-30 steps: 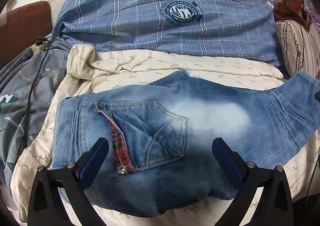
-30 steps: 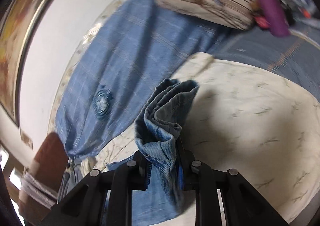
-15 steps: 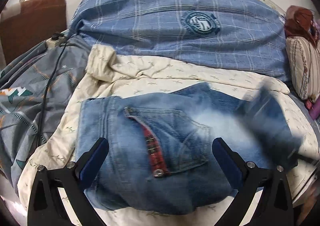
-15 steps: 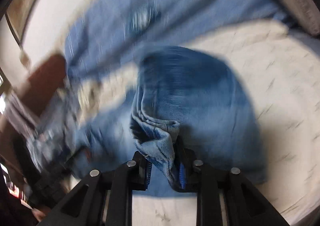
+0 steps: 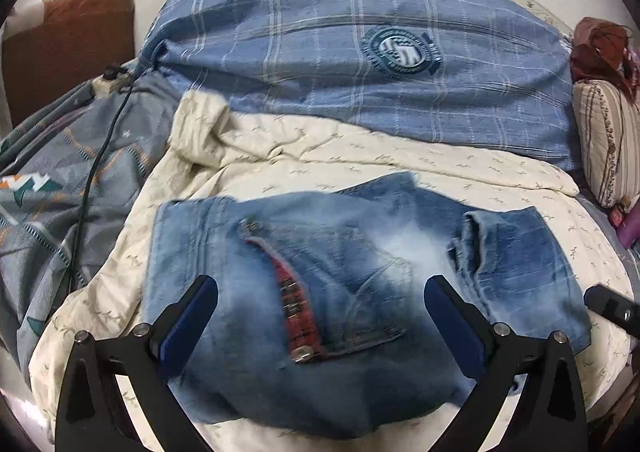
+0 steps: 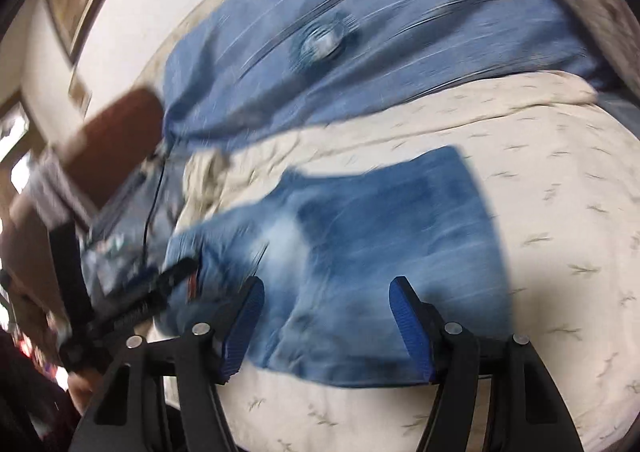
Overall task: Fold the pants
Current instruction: 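Lift the leg hem with the right gripper and fold it toward the left gripper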
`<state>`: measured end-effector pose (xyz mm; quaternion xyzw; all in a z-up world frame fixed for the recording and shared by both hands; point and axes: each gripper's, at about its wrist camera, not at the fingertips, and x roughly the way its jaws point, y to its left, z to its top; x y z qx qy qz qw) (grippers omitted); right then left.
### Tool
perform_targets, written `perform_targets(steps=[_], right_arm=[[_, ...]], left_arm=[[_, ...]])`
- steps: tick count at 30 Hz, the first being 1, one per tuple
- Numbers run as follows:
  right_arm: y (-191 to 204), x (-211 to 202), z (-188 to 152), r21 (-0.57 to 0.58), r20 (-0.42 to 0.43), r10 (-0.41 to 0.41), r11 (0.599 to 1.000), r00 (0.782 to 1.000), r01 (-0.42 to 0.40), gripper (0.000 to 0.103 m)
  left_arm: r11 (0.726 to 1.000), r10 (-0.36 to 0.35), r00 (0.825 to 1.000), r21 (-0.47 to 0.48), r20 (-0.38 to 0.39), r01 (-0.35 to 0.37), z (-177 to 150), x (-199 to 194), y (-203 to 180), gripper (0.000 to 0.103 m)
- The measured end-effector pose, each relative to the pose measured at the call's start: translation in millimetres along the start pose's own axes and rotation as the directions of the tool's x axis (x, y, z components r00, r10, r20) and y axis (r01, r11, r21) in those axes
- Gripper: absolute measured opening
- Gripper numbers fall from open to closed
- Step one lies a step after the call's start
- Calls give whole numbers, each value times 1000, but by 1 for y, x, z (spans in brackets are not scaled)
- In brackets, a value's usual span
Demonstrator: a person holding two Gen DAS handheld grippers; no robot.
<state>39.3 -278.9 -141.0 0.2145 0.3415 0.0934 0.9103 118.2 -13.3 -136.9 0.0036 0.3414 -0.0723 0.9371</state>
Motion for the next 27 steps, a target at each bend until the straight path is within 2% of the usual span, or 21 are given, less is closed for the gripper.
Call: perform_targets(steps=[4, 7, 9, 13, 16, 20, 22, 27], right_arm=[[-21, 10, 8, 85, -28, -78, 993, 997, 80, 67], [-34, 13, 10, 126, -48, -99, 987, 994, 104, 62], [-38, 12, 10, 137, -50, -104, 984, 993, 110, 61], [-42, 16, 8, 151, -63, -80, 984, 995, 89, 61], [-43, 18, 7, 146, -79, -79, 985, 994, 90, 61], [-38, 29, 4, 102, -122, -98, 989, 988, 111, 61], [-38, 38, 0, 83, -162, -117, 988, 980, 132, 61], [-29, 43, -9, -19, -194, -151, 988, 969, 150, 62]], left_arm=[[998, -60, 998, -7, -7, 60, 6, 7, -21, 103], [993, -115, 993, -16, -36, 114, 10, 16, -40, 103], [993, -119, 992, 4, -47, 120, 15, 26, -57, 103], [994, -105, 992, 24, -73, 107, 26, 51, -83, 103], [996, -67, 992, 48, -110, 72, 28, 70, -95, 102], [996, -7, 983, 81, -185, 23, 22, 96, -100, 102], [995, 1, 978, 95, -207, 19, 20, 105, -101, 102], [994, 4, 973, 111, -232, 22, 19, 111, -102, 102]])
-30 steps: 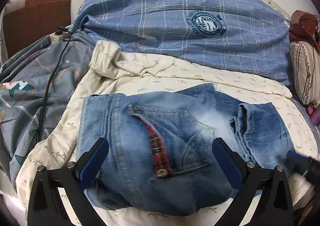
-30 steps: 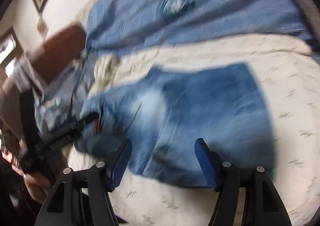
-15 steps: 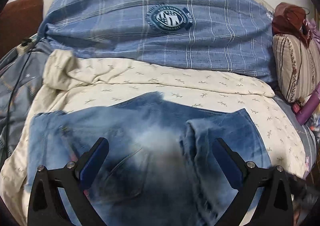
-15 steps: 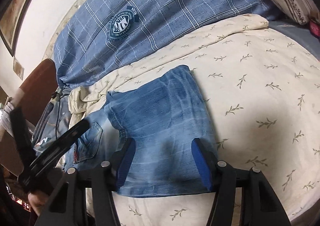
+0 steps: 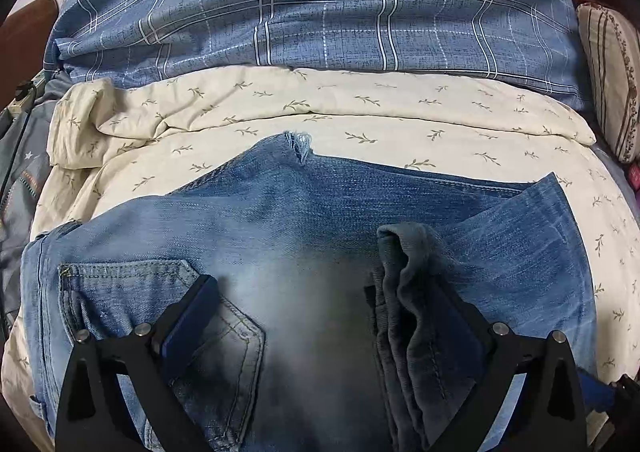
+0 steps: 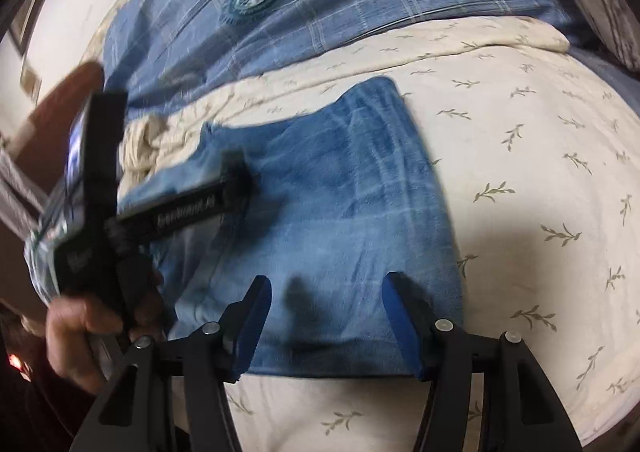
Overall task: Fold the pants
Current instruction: 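Lift the leg hem with the right gripper and fold it toward the left gripper, then lower the folded leg onto the jeans and open the right gripper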
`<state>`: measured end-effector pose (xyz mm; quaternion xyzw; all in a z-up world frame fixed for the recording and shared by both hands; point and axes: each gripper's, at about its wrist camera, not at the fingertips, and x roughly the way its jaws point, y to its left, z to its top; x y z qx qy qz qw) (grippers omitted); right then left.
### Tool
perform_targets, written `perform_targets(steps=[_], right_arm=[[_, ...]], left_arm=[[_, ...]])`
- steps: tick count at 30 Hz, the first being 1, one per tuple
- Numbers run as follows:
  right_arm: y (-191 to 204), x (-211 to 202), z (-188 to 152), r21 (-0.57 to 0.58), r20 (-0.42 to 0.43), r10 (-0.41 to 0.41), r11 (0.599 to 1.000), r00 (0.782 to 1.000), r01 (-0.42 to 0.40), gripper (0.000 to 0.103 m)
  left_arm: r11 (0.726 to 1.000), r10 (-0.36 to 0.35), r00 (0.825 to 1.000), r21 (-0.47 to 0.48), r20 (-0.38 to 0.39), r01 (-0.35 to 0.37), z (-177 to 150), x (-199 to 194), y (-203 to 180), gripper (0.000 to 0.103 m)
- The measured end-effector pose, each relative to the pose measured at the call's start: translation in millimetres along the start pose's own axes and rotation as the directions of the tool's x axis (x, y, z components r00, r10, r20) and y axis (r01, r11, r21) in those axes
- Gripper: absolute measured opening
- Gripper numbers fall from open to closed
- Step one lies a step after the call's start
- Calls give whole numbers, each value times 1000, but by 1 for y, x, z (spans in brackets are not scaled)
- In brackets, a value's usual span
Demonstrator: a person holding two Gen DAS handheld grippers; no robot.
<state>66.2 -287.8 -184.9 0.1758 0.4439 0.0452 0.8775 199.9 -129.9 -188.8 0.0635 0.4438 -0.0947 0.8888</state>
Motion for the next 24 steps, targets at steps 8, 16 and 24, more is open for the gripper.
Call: perform_targets(steps=[8, 16, 24], right_arm=[[-5, -23, 7, 59, 92, 65, 996, 994, -71, 61], [32, -5, 55, -27, 191, -32, 999, 981, 38, 61], [61, 71, 73, -128, 46, -167, 977, 985, 172, 61]], left_arm=[[993, -55, 992, -95, 118, 66, 2, -49, 46, 102], [981, 91, 982, -182, 164, -61, -30, -86, 123, 102], [927, 221, 969, -333, 115, -172, -72, -103, 183, 102]])
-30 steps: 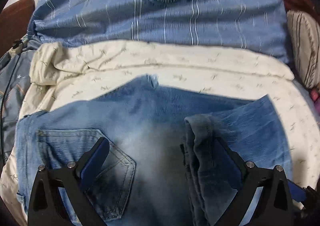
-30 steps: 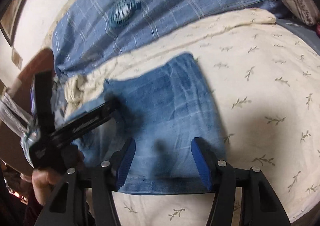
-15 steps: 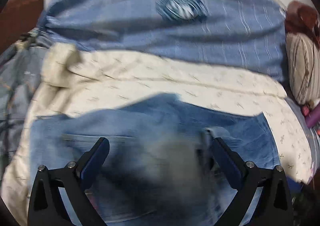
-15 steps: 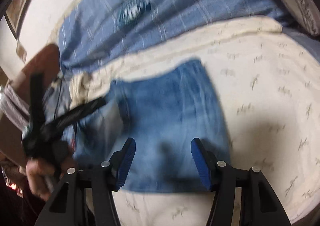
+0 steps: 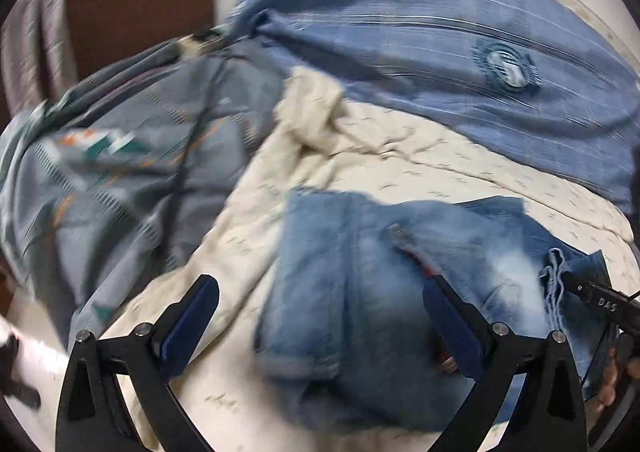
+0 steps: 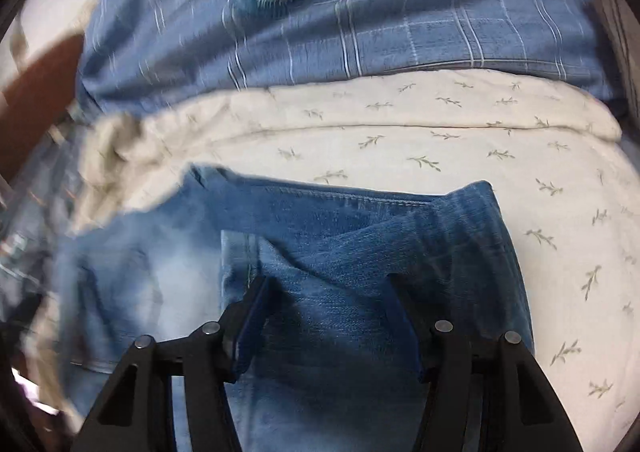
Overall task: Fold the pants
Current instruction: 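Lower the folded leg onto the jeans and open the right gripper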
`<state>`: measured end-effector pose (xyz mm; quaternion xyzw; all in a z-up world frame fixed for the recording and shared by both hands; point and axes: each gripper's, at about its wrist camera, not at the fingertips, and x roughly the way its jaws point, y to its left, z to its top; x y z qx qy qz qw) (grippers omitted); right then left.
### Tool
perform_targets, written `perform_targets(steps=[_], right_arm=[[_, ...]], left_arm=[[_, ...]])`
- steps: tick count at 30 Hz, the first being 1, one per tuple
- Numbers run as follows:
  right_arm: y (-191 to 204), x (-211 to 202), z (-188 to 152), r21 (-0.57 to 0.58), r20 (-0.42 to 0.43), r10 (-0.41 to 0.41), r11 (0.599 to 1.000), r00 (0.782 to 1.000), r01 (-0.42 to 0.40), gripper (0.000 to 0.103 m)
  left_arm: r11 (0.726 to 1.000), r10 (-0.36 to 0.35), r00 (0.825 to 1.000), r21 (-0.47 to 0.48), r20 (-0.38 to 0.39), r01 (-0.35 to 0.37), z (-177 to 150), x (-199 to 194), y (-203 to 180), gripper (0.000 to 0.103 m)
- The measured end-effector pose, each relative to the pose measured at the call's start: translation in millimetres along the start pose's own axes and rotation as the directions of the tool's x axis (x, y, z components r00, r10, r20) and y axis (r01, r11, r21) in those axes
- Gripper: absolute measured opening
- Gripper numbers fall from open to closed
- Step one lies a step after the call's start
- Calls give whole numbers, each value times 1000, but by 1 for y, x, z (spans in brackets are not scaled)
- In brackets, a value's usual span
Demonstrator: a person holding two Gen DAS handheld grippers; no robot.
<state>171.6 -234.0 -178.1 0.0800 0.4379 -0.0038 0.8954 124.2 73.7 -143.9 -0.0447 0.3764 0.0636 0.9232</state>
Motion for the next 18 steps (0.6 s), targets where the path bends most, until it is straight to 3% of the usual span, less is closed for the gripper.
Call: perform_targets(steps=[2, 10, 14, 18], right_arm=[[7, -1, 0, -24, 2, -39, 999, 999, 39, 61], [-5, -40, -13, 37, 63, 91, 995, 994, -93, 61], [-9, -53, -31, 49, 22, 154, 987, 988, -155, 61], [-7, -62, -43, -21, 29, 110, 994, 994, -109, 61]], left_arm=[[1000, 25, 1000, -11, -18, -25, -10, -2, 10, 102], [995, 71, 997, -72, -23, -72, -30, -12, 48, 102], [991, 21, 999, -129, -40, -27, -37, -13, 60, 102], [990, -36, 998, -135, -44, 30, -47, -21, 56, 102]])
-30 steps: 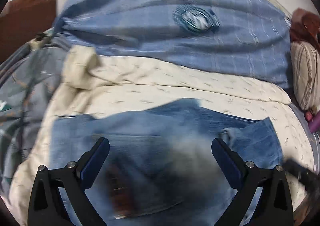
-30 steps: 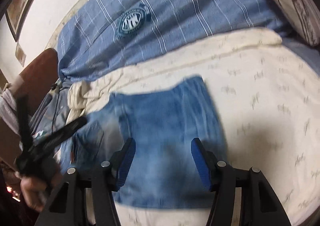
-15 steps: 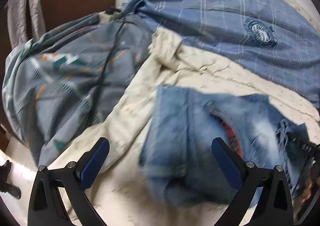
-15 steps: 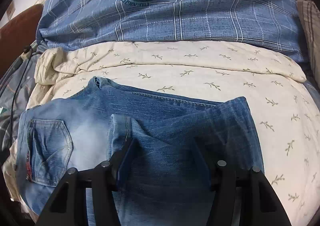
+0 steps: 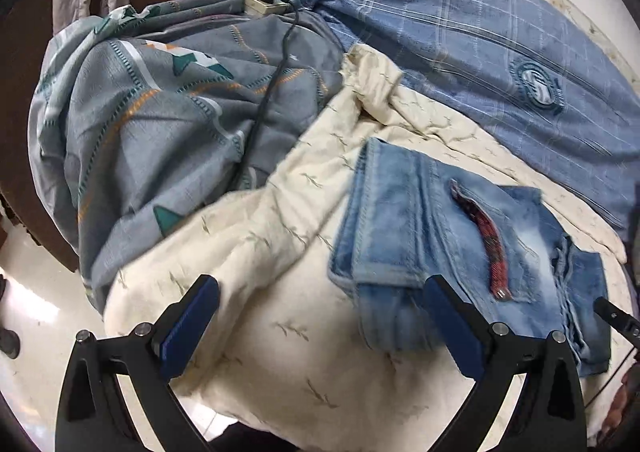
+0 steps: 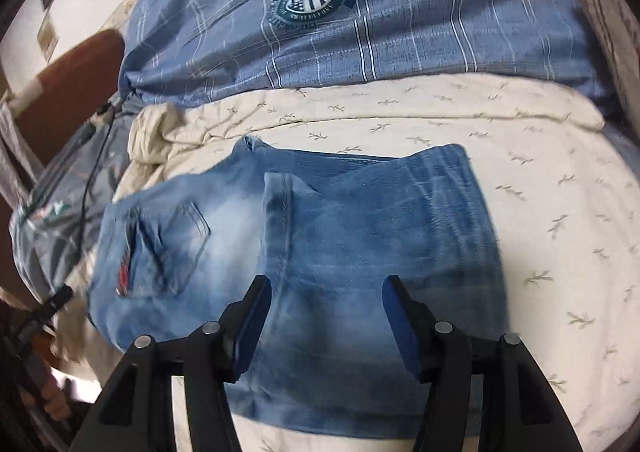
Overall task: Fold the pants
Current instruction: 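Lower the folded leg onto the jeans and open the right gripper, then grasp the jeans waistband with the left gripper while the right gripper pins the fold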
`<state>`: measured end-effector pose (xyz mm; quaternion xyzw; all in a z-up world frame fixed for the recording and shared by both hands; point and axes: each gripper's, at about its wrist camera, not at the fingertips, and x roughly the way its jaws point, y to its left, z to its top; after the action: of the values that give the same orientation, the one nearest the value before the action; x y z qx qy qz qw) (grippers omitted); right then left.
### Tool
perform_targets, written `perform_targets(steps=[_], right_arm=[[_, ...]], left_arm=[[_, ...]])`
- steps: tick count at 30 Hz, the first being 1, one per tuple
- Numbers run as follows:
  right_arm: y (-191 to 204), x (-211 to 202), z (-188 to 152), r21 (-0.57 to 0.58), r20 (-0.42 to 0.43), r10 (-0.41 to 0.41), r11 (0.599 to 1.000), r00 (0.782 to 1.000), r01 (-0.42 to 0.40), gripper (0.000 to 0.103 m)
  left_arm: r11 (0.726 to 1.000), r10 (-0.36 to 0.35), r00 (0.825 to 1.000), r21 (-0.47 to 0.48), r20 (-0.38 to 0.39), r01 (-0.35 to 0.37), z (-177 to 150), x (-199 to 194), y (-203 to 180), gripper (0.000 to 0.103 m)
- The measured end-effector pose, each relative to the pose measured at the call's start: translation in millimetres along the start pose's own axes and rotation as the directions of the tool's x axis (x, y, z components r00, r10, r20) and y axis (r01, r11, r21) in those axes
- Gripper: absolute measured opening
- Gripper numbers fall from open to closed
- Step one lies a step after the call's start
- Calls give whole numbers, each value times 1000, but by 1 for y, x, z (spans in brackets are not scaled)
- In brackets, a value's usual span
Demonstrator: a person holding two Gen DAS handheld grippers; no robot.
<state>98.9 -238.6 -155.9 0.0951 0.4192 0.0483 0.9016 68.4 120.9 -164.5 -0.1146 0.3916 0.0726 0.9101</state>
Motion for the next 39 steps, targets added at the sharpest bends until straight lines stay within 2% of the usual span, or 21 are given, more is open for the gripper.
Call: perform_targets(steps=[4, 6, 9, 10, 11, 14, 18, 20, 23, 27, 28, 34, 39], right_arm=[[-3, 2, -11, -57, -39, -21, 998, 999, 18, 61], [-1, 18, -21, -106, -117, -46, 994, 992, 34, 62], [15, 18, -26, -222, -80, -119, 970, 990, 99, 62], [16, 17, -27, -227, -76, -124, 968, 989, 104, 62], [15, 16, -26, -213, -80, -116, 972, 990, 96, 62], [4, 4, -17, -116, -56, -20, 993, 998, 13, 62], [-7, -11, -10, -56, 12, -1, 998, 1000, 1, 62], [-11, -14, -8, -30, 22, 14, 999, 1000, -13, 62], [-17, -18, -7, -12, 34, 17, 1000, 999, -17, 62], [-23, -23, -4, 9, 43, 26, 1000, 999, -27, 62], [-24, -23, -3, 14, 44, 27, 1000, 999, -27, 62], [-23, -23, -2, 15, 49, 33, 999, 998, -34, 62], [-19, -22, -2, -2, 48, 36, 999, 998, -36, 62]], left_arm=[[997, -75, 996, 7, -48, 76, -14, -3, -9, 102], [996, -93, 993, 0, -78, 93, -19, -1, -13, 102], [994, -106, 987, -20, -122, 105, -24, 3, -19, 102], [993, -119, 984, -30, -135, 116, -26, 4, -19, 102], [990, -137, 979, -44, -149, 132, -27, 4, -20, 102], [984, -171, 967, -89, -188, 157, -31, 8, -23, 102], [975, -191, 959, -154, -211, 160, -27, 20, -20, 100], [965, -221, 949, -191, -227, 179, -25, 29, -17, 97], [944, -275, 930, -250, -244, 214, -23, 37, -12, 88], [934, -303, 922, -266, -240, 237, -15, 38, -14, 67], [934, -308, 919, -261, -247, 243, -12, 40, -17, 66], [913, -348, 901, -315, -260, 262, -8, 52, -14, 69], [905, -353, 900, -337, -255, 259, -4, 58, -19, 74]])
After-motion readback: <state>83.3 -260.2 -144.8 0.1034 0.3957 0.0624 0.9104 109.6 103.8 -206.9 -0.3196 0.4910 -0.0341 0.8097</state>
